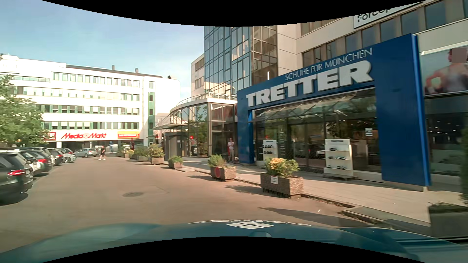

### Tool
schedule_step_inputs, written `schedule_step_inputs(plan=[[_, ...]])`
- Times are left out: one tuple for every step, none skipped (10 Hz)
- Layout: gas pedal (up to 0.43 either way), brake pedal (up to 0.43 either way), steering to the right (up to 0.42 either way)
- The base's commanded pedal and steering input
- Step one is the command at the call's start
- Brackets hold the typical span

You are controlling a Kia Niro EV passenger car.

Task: Follow the waypoints while adhering to traffic rules and regulations

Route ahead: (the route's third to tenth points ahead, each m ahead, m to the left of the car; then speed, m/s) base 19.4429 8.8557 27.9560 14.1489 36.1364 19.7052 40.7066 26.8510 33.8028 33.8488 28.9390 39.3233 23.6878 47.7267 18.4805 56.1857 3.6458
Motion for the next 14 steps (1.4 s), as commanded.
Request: schedule_step_inputs(plan=[[0.150, 0.000, -0.546], [0.150, 0.000, -0.511], [0.150, 0.000, -0.466], [0.150, 0.000, -0.434], [0.209, 0.000, -0.392], [0.209, 0.000, -0.353], [0.209, 0.000, -0.310], [0.209, 0.000, -0.282], [0.197, 0.000, -0.246], [0.189, 0.000, -0.218], [0.169, 0.000, -0.195], [0.150, 0.000, -0.185], [0.138, 0.000, -0.174], [0.118, 0.000, -0.163]])
